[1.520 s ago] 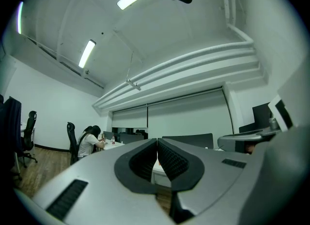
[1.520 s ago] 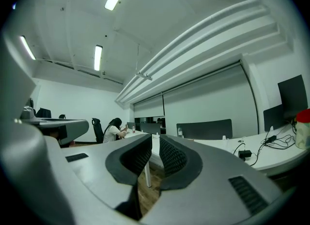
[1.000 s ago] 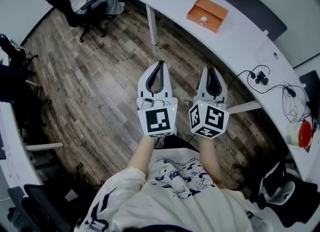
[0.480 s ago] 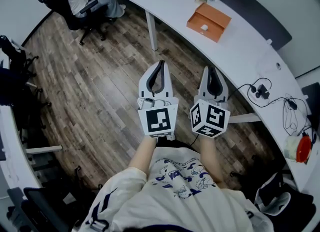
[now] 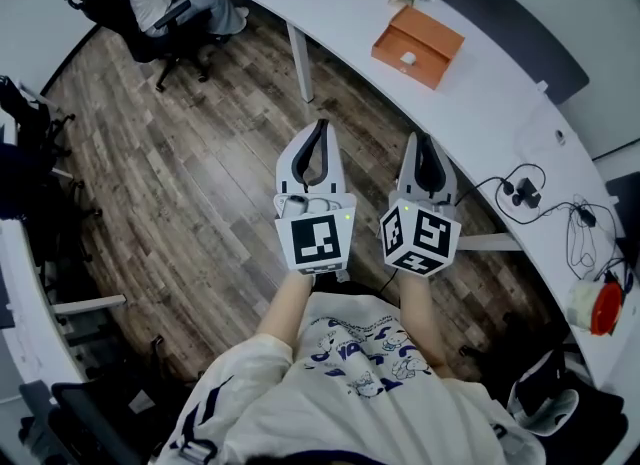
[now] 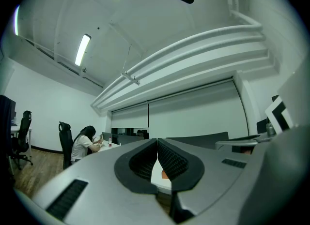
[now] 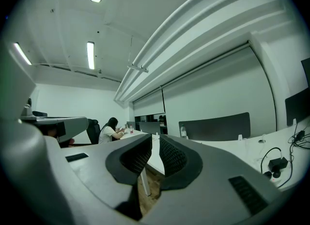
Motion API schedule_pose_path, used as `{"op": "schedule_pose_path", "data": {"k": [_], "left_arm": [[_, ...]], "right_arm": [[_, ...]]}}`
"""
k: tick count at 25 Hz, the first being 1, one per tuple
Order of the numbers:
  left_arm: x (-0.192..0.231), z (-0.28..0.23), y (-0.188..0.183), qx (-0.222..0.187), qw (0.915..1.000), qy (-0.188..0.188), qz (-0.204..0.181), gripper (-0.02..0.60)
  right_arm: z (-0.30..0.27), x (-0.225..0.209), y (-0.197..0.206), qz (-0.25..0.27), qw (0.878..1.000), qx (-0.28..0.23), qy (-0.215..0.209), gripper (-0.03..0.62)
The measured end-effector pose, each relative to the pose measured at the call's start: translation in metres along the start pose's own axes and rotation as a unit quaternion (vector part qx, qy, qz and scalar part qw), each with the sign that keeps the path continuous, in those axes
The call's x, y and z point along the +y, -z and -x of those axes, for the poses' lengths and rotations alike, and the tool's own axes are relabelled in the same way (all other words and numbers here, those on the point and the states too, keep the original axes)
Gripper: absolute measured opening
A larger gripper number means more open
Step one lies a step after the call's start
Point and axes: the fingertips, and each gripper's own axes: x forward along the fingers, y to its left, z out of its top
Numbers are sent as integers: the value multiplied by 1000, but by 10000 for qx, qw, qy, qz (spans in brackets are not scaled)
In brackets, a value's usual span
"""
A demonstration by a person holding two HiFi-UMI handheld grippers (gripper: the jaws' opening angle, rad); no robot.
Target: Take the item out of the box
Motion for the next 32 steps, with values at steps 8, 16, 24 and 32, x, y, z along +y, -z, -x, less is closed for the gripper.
{"op": "schedule_pose_path", "data": {"k": [8, 16, 24, 32], "left_arm": [[5, -47, 6, -9, 9999, 133, 0, 18], [17, -100, 10, -47, 9996, 266, 71, 18], [32, -158, 14, -30, 9989, 455, 74, 18], [41, -209, 21, -54, 9974, 700, 139, 18]], "right_arm": [[-44, -6, 2, -13, 10000, 25, 71, 66], [-95, -6, -2, -22, 9998, 16, 181, 64], [-149, -10, -6, -42, 9993, -1, 376, 66], [-196, -16, -2, -113, 9980, 17, 628, 64]]}}
